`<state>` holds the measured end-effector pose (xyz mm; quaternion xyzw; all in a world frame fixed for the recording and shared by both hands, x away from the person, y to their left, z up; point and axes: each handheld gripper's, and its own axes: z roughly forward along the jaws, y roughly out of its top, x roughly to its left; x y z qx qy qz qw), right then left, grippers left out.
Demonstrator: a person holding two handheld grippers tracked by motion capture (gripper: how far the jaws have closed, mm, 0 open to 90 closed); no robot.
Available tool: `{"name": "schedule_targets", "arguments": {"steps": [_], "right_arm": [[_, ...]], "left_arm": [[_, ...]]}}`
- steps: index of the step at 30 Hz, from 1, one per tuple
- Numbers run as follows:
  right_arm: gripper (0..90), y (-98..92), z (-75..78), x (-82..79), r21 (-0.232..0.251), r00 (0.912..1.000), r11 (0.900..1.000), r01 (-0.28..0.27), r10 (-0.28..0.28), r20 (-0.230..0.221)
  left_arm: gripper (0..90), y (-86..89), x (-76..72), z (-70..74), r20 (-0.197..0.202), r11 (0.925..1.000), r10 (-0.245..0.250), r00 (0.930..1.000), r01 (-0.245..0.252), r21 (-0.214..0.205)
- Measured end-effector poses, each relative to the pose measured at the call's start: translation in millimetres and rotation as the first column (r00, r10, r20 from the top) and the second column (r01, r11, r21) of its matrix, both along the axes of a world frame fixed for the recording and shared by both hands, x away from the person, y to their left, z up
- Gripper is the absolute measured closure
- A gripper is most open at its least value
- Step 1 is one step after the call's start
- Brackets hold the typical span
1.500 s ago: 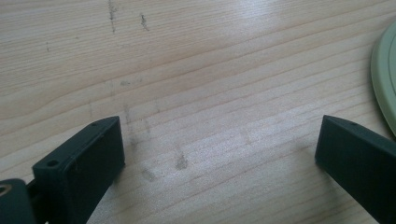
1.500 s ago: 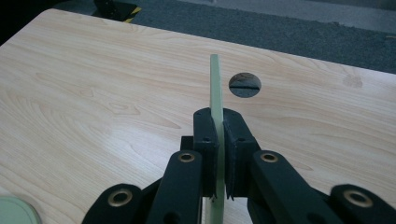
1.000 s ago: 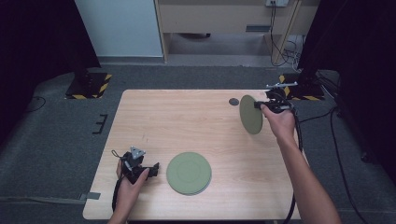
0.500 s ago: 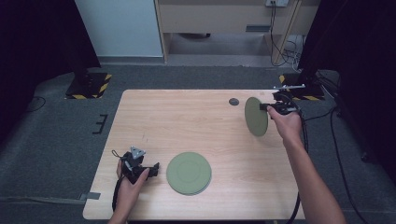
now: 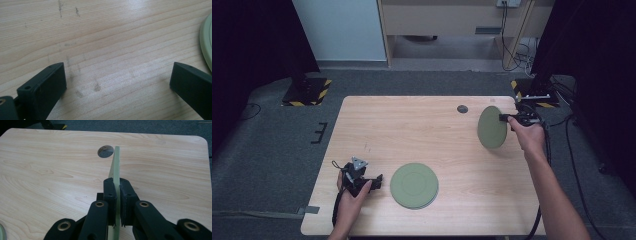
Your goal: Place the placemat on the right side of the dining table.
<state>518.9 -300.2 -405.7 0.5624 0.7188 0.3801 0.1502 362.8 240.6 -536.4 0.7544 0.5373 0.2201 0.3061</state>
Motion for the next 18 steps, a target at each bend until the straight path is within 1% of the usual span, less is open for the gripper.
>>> {"name": "schedule_targets", "arguments": {"steps": [3,8,10,18], "right_arm": [[85.8,-8.3,-3.5,0.3,0.004,1.0000,1.0000,0.006,-0.006,0.000],[85.8,-26.2,-13.4,0.8,0.033,0.9991,0.9987,0.039,-0.038,-0.020],[85.8,-31.7,-17.3,1.5,0.037,0.9987,0.9983,0.046,-0.045,-0.022],[85.7,-45.9,-29.5,3.1,0.046,0.9979,0.9974,0.055,-0.054,-0.036]], "left_arm": [[0.0,0.0,0.0,0.0,0.000,1.0000,0.000,1.0000,0.000,0.000],[0.0,0.1,0.1,0.0,0.000,1.0000,-0.001,1.0000,0.001,-0.001],[0.0,0.0,0.1,0.0,0.000,1.0000,0.000,1.0000,0.000,-0.001],[0.0,-0.1,0.3,-0.1,-0.001,1.0000,0.000,1.0000,0.000,-0.001]]}}
